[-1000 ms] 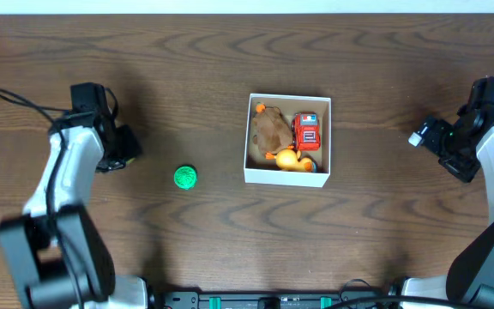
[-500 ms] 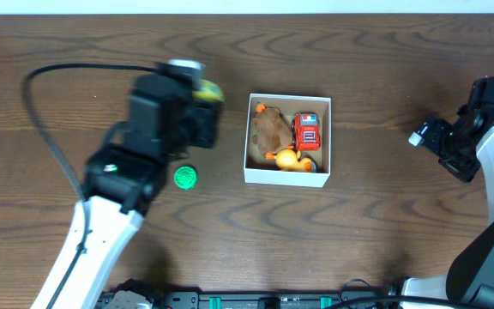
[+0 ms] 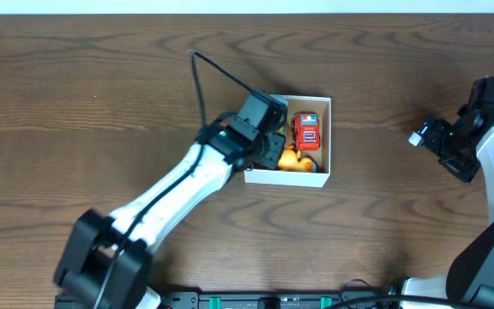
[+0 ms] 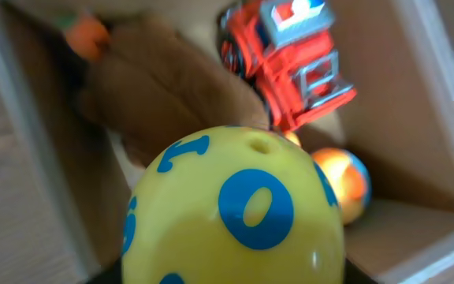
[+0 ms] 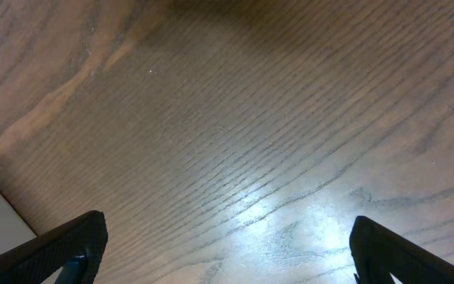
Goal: Pack container
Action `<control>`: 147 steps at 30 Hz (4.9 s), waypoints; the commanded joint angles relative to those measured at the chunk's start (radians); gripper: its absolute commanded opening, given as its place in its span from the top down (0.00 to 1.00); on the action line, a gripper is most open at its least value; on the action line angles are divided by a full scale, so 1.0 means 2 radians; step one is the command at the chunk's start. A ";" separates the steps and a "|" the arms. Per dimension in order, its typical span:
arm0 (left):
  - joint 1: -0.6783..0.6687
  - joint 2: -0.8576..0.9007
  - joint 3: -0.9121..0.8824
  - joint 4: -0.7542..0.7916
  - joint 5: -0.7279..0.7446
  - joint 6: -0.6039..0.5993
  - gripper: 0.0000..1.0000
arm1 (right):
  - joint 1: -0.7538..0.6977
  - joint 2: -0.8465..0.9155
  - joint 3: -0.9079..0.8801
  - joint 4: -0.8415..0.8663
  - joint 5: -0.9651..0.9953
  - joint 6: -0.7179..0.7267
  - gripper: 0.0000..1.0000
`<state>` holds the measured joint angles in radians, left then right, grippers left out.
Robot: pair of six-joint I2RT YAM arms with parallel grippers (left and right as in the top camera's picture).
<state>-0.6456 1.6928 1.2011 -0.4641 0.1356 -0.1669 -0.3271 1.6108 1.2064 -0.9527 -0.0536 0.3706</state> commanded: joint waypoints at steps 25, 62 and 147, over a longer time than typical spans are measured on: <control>0.247 -0.209 -0.002 -0.196 -0.096 -0.085 0.02 | 0.001 -0.003 0.001 0.001 -0.003 -0.014 0.01; 0.246 0.099 -0.043 -0.171 -0.028 -0.153 0.02 | 0.001 -0.003 0.001 0.000 -0.004 -0.014 0.01; 0.103 -0.069 0.171 -0.221 -0.166 -0.053 0.20 | 0.093 -0.038 0.027 0.040 0.037 -0.056 0.01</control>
<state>-0.5236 1.6222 1.5433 -0.9070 -0.1566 -0.2829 -0.2108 1.5894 1.2129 -0.8948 -0.0311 0.3019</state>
